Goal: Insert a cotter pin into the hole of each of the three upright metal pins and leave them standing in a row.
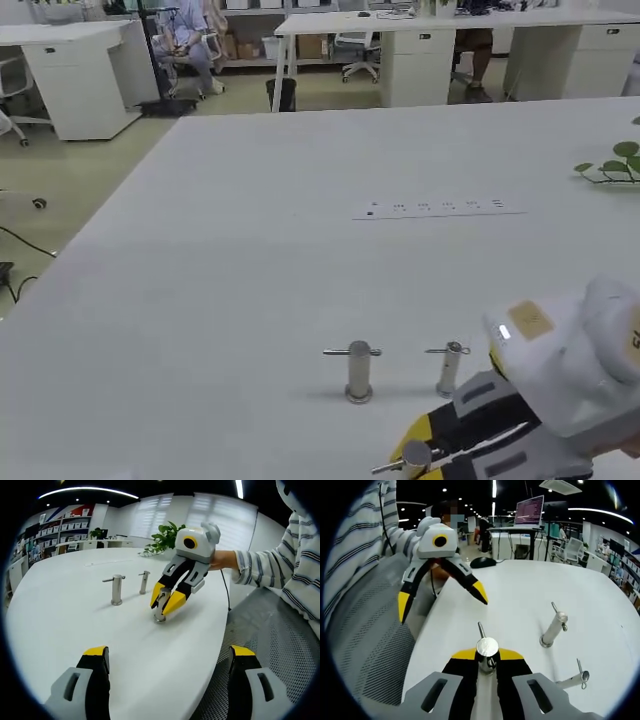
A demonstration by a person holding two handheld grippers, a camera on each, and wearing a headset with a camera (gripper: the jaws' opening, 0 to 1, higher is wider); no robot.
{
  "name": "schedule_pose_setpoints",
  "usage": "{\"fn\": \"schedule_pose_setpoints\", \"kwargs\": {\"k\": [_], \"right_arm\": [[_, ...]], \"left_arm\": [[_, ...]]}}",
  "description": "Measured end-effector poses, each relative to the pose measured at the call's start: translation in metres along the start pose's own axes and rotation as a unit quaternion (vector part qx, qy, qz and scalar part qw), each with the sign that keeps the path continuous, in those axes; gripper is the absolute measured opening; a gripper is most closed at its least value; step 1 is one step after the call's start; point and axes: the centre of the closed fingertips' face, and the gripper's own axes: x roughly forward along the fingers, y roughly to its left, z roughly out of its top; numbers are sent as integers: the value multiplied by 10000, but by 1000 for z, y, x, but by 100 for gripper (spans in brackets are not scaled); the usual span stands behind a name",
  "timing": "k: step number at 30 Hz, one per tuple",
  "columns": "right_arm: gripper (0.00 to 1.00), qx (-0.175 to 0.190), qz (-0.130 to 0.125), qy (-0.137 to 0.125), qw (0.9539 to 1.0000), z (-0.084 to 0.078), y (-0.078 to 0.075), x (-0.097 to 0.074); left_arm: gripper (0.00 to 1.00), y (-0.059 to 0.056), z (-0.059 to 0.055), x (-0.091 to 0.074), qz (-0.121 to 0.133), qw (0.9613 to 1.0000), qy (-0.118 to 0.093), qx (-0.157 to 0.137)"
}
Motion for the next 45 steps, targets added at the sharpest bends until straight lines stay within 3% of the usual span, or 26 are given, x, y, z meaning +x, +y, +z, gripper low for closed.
{"fn": "schedule_pose_setpoints", "kwargs": {"k": [8,19,24,31,45], "right_arm": [[13,-11,-134,82,9999,-9,-12,-20],[13,167,-402,317,9985,-35,-33,-50],[13,595,-594,-3,9965,-39,-46,-65],[13,755,-913,-43,9929,-49,-67,-82],[13,777,-1138,20,9905,-62,-82,-94]], "left_arm": [[99,2,-2,-1,44,10000,23,-5],[99,2,-14,-5,110,9998,102,-121],[99,2,-15,-7,129,9997,151,-110],[99,4,-12,-10,190,9996,162,-89],[99,-1,-7,-10,212,9995,215,-38]]}}
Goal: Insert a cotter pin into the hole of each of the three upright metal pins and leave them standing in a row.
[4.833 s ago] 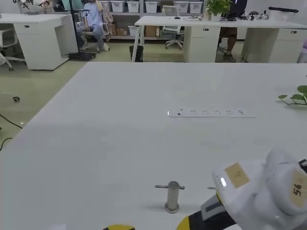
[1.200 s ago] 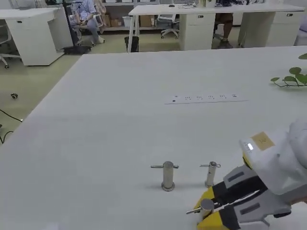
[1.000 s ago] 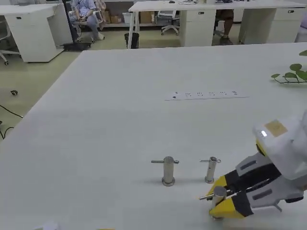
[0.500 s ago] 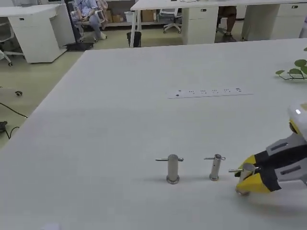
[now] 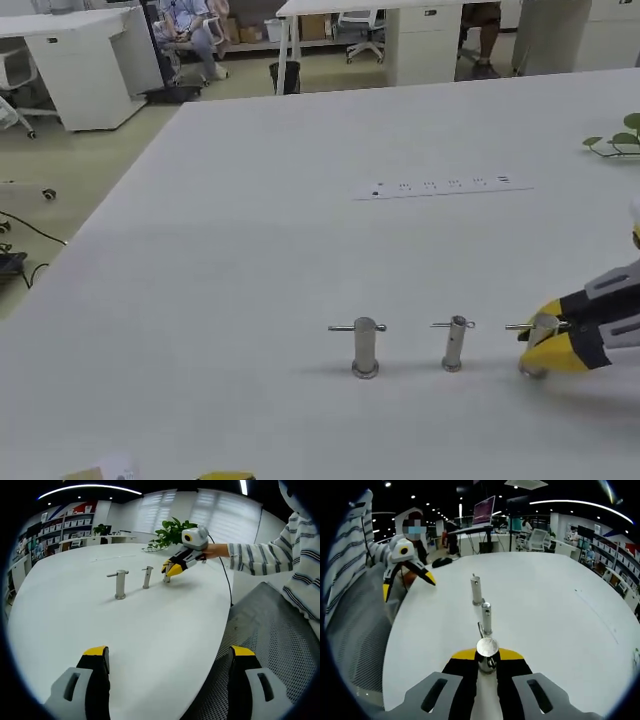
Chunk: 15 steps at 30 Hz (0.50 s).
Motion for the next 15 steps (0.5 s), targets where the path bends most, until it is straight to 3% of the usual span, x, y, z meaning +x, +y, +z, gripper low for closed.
{"fn": "schedule_pose_setpoints", "kwargs": {"k": [6,12,15], "right_arm": [[13,57,-77,20,10000,-5,-7,2],[13,132,-124,29,9998,-11,-12,1],[13,212,-182,17,9996,-13,-16,0]], "left_arm": [[99,-3,-2,0,-56,9999,110,9],[99,-3,3,0,-22,10000,48,13],[99,-4,2,0,-26,9999,113,92]]}}
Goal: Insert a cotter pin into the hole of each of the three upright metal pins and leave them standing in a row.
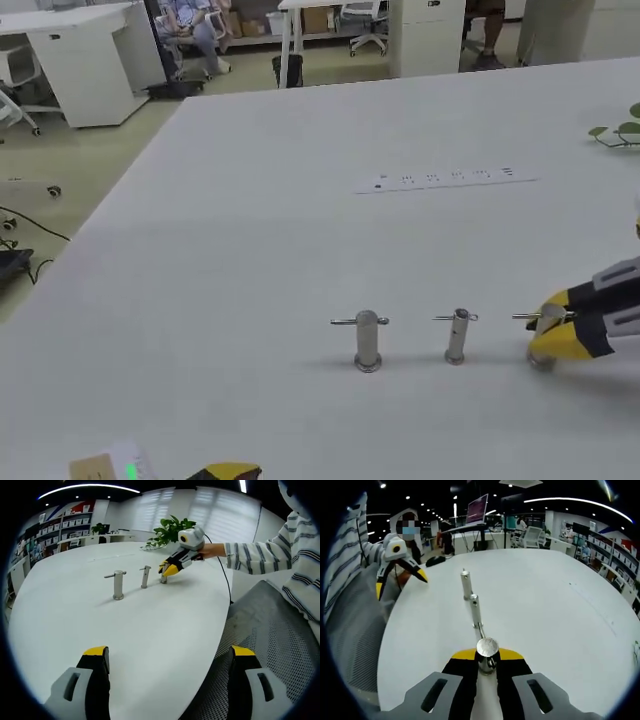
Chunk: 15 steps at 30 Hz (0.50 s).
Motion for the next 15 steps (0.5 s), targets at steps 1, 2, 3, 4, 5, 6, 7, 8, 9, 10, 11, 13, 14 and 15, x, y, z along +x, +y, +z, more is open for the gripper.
{"fn": "schedule_pose_setpoints", "kwargs": {"k": [1,2,3,4,5,6,7,8,9,10,11,13,14,15], "right_arm": [[13,12,-4,-11,10000,-1,-1,0],[13,57,3,-34,10000,-2,-2,1],[13,101,1,-117,9999,0,-2,0],[13,142,-16,-131,9998,0,-3,0],[13,118,-29,-126,9998,-1,-3,0],[13,103,-34,-128,9999,-1,-3,0],[13,110,-30,-143,9998,-1,-4,0],[13,133,-28,-176,9998,-1,-4,0],[13,144,-31,-193,9997,-1,-4,0],[13,151,-35,-205,9997,-1,-4,0],[13,117,-38,-217,9997,-1,-4,0],[14,80,-26,-232,9997,-1,-3,0],[14,53,-21,-240,9997,-1,-3,0],[14,-31,4,-250,9997,-1,-2,0]], "left_arm": [[99,-1,-1,0,-31,10000,28,-12],[99,-2,-2,1,-52,10000,36,-41],[99,-4,-4,1,-85,9999,54,-79],[99,-4,-4,1,-91,9999,55,-77],[99,-4,-4,2,-93,9999,57,-72],[99,-4,-4,2,-93,9999,61,-75],[99,-4,-4,2,-95,9999,59,-79],[99,-5,-4,2,-98,9999,54,-83],[99,-5,-4,2,-100,9999,55,-85],[99,-5,-4,2,-105,9999,48,-94],[99,-5,-3,2,-113,9999,35,-120],[99,-5,-3,2,-119,9998,27,-137],[99,-5,-2,2,-115,9998,25,-130],[99,-5,-2,2,-110,9999,25,-127]]}}
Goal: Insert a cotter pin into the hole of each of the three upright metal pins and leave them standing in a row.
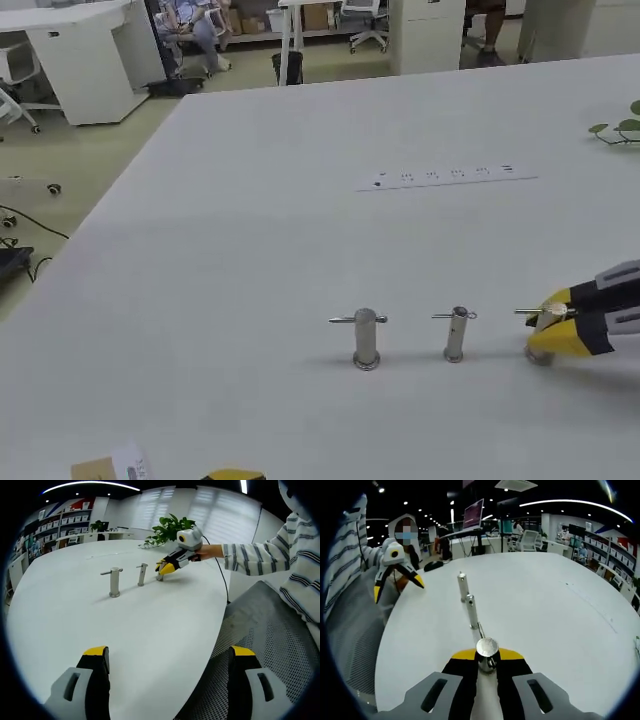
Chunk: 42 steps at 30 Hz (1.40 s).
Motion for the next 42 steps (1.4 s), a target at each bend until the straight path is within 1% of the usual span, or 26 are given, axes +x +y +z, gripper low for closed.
{"fn": "schedule_pose_setpoints", "kwargs": {"k": [2,6,8,11,12,13,14,15,18,20,21,23,24,27,30,31,32,34,36,38,42], "right_arm": [[14,-166,26,11,9999,0,1,0],[14,-303,80,85,9995,-1,1,1],[15,-221,101,67,9997,-1,1,1],[16,-86,16,46,10000,-2,1,0],[18,47,-44,27,10000,-2,0,0],[23,42,-101,-2,9999,-2,-2,0],[27,37,-176,-52,9998,-1,-4,-2],[28,112,-183,-89,9997,0,-3,-3],[28,154,-189,-144,9996,3,0,-8],[29,222,-275,-202,9992,6,1,-13],[29,306,-327,-263,9986,9,1,-15],[31,442,-446,-542,9966,20,3,-21],[32,456,-517,-617,9957,23,3,-25],[36,516,-621,-714,9942,28,7,-33],[39,626,-736,-746,9925,30,10,-40],[43,782,-879,-785,9899,30,9,-43],[45,799,-866,-794,9899,31,11,-44],[45,847,-1022,-825,9877,31,12,-49],[47,867,-1166,-846,9858,31,14,-55],[51,950,-1238,-971,9830,35,17,-61],[53,1007,-1353,-1067,9799,37,23,-71]], "left_arm": [[99,0,1,0,5,10000,-14,-4],[99,-1,2,1,0,10000,-2,9],[99,-1,2,1,4,10000,-8,13],[99,-1,5,0,7,10000,-77,-20],[99,-1,5,0,9,10000,-82,-25],[99,-1,6,0,18,9999,-112,-50],[99,-1,8,0,24,9998,-156,-75],[99,-1,10,-1,28,9997,-210,-111],[99,0,11,-1,56,9997,-236,-100],[99,0,11,-1,59,9997,-241,-86],[99,0,11,0,30,9997,-248,-78],[99,0,10,1,-6,9997,-223,-63],[99,0,10,2,-10,9998,-208,-40],[99,2,12,4,-24,9998,-207,1],[99,2,18,5,-26,9997,-254,35],[99,3,19,5,-25,9996,-268,44],[99,3,22,5,-24,9995,-295,51],[99,4,26,6,-15,9994,-344,60],[99,6,28,6,9,9992,-388,68],[99,7,31,5,20,9990,-434,61],[99,7,34,5,-6,9988,-486,23]]}}
